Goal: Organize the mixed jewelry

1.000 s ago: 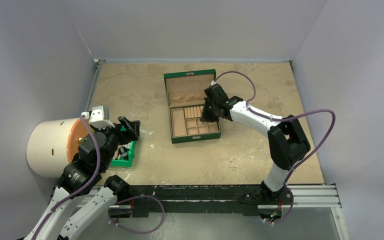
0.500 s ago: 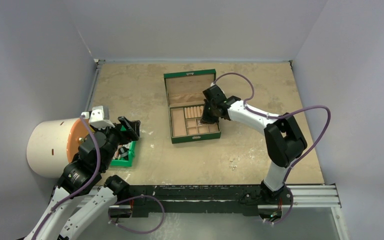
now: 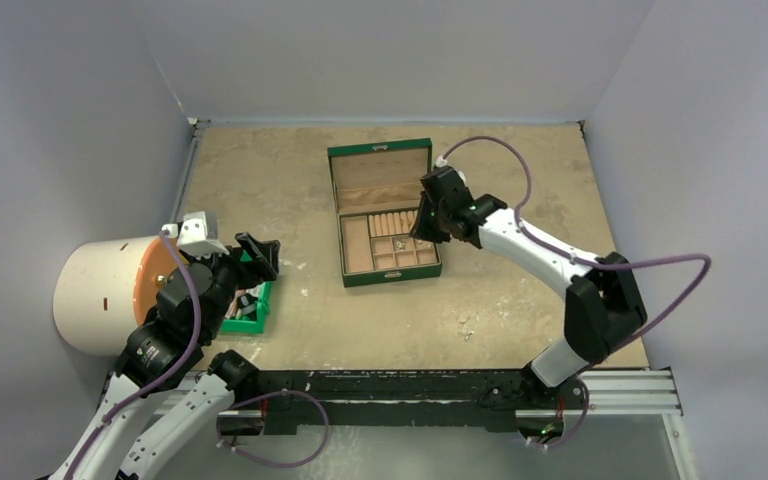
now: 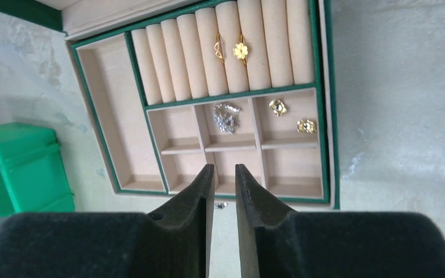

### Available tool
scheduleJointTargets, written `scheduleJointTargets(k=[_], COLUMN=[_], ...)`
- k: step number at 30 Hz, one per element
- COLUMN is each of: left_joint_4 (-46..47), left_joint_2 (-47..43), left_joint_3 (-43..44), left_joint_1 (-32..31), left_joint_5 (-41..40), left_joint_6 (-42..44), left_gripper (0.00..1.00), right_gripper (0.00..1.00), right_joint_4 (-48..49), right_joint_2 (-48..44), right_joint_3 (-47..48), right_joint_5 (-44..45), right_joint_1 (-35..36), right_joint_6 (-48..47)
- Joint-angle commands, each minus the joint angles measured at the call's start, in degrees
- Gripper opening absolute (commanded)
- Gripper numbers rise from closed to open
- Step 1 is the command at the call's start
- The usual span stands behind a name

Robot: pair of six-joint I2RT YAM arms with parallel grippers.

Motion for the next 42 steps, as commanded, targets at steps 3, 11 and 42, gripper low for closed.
scheduleJointTargets(k=[3,11,42], left_joint_4=[1.58,1.66,1.84], left_joint_2=[0.00,0.24,-0.53], left_joint_3=[0.35,0.29,0.12], left_joint_1=[0.41,0.46,0.41], left_joint_5=[-0.31,-0.05,0.40], left_joint_6=[-0.15,-0.15,-0.15], left_gripper=[0.78,0.78,0.78], right_gripper=[0.22,0.24,0.27], right_joint_4=[-4.41,-10.42,-8.04], right_joint_2=[-9.39,-19.67,-26.34], right_joint_3=[-5.43,-14.66,-36.32], right_joint_5=[4.57,7.26,6.01], right_joint_1=[0.27,0.20,0.39], right_joint_6=[-1.06,2.91,17.28])
